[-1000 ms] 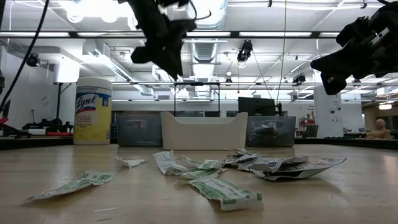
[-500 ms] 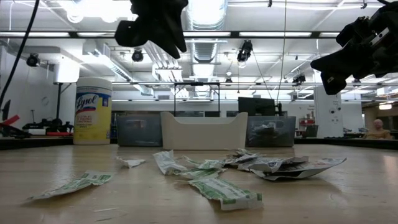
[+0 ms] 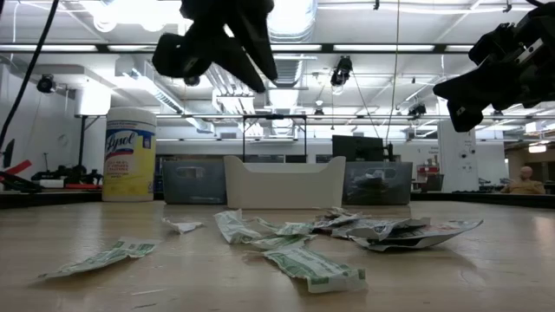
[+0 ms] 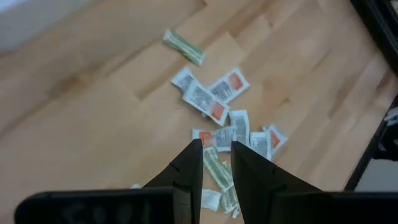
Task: Pick & Place First Aid Supplies
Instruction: Put the green bandage pack into the left black bin
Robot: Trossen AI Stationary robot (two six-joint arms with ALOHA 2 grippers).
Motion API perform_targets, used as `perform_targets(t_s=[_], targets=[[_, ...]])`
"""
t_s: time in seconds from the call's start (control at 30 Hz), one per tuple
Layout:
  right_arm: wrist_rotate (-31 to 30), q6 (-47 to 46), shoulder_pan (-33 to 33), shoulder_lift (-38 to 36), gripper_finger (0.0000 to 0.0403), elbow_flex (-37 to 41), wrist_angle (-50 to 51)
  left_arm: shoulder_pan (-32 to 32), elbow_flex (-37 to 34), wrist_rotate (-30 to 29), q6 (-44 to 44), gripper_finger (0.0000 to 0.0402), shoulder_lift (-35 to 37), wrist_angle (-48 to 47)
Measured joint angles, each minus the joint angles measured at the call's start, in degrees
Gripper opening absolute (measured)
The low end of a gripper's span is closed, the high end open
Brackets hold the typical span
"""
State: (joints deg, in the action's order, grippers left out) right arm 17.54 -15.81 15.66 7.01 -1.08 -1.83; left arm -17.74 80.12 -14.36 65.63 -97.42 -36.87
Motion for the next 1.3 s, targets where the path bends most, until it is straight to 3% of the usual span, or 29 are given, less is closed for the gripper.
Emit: perform_targets(t_s=[0.17, 0.5, 0.9, 1.3], targets=[[0.0, 0.0, 0.0, 0.1, 0.0008, 0.0, 0.0, -1.6, 0.0, 0.9, 1.3, 0.0076, -4.8, 1.3], [0.0, 0.8, 0.0, 0.3, 0.0008, 0.0, 0.0, -2.8, -0.3, 9.2, 5.3, 0.0076, -11.8, 1.3], [0.0, 0.9, 0.0, 0.3, 0.0008, 0.0, 0.0, -3.1, -0.7, 9.4, 15.4, 0.0077, -12.1, -5.5], [-0.1, 1.5, 0.0, 0.3, 0.0008, 0.0, 0.0, -3.1, -0.8, 9.4, 19.8, 0.0077, -13.4, -7.6]])
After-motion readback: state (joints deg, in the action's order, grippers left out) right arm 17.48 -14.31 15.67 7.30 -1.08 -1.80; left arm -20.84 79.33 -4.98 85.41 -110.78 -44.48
